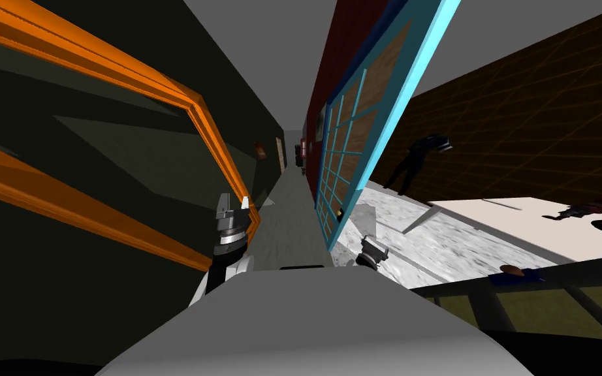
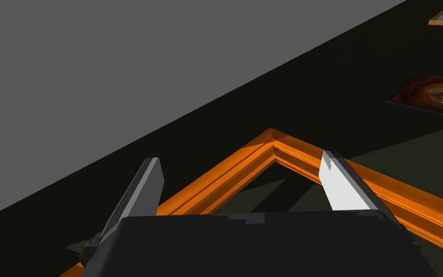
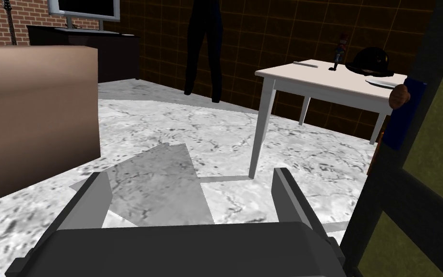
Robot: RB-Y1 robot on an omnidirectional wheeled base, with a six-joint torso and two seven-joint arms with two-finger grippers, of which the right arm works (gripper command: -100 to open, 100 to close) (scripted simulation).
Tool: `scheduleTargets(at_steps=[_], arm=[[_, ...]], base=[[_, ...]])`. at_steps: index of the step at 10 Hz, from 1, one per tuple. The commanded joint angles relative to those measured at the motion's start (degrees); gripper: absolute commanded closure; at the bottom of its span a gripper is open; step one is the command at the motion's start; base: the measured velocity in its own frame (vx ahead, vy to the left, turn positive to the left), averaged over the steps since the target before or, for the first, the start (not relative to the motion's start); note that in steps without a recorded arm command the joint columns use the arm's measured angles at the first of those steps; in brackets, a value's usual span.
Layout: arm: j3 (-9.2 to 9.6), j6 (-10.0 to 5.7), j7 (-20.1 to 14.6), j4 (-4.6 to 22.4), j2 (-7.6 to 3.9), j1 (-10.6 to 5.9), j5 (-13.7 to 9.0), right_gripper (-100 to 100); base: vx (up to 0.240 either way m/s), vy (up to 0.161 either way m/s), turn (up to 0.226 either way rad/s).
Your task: Push the door open
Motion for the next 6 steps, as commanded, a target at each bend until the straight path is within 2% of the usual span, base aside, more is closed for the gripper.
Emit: scheduleTargets(at_steps=[1, 2, 4, 5, 6], arm=[[-0.09, 0.31, -0.16, -0.61, -0.29, 0.71, 0.03, -100], [-0.14, 0.37, -0.34, -0.81, -0.51, 1.09, 0.06, -100], [-0.22, 0.45, -0.62, -1.12, -0.83, 1.67, 0.1, -100], [-0.27, 0.51, -0.8, -1.32, -1.05, 2.06, 0.12, -100], [-0.3, 0.58, -1.01, -1.56, -1.22, 2.46, 0.16, -100]], base=[[0.019, -0.202, 0.159], [-0.019, -0.191, 0.214], [-0.026, -0.196, 0.093], [-0.038, -0.207, 0.213], [0.015, -0.223, 0.091]])
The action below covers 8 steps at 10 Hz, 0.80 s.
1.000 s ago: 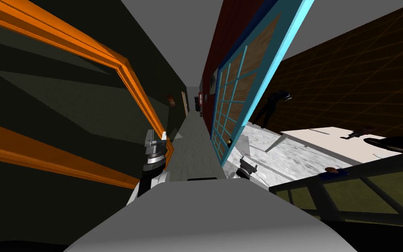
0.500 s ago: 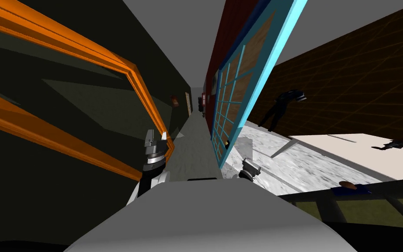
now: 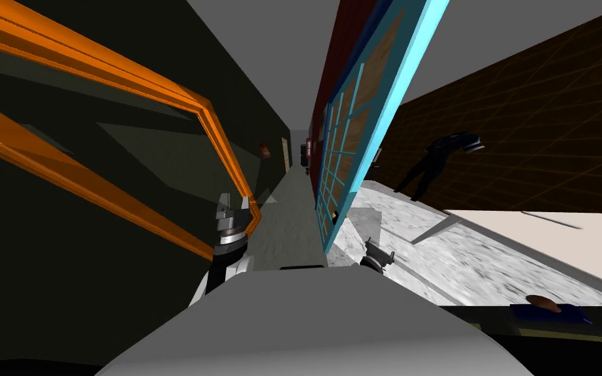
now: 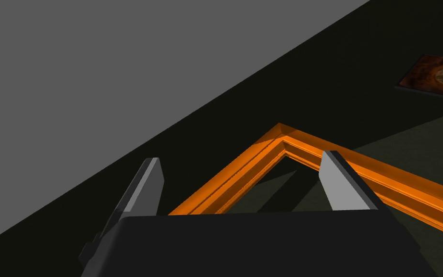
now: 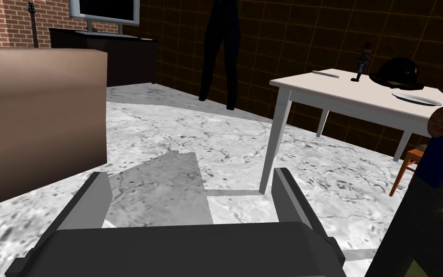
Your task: Push the door open
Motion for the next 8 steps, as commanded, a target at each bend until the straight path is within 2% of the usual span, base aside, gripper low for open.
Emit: scheduleTargets(at_steps=[1, 4, 5, 8], arm=[[-0.04, -0.4, -0.65, 0.57, -0.49, 0.26, 0.09, -100], [-0.12, -0.23, -1.18, -0.05, -0.91, 1.28, 0.2, -100], [-0.14, -0.19, -1.29, -0.17, -0.99, 1.48, 0.22, -100], [-0.17, -0.12, -1.51, -0.42, -1.16, 1.88, 0.26, -100]], base=[[0.006, -0.236, 0.054], [-0.017, -0.21, 0.055], [0.048, -0.07, -0.11], [0.021, -0.067, 0.01]])
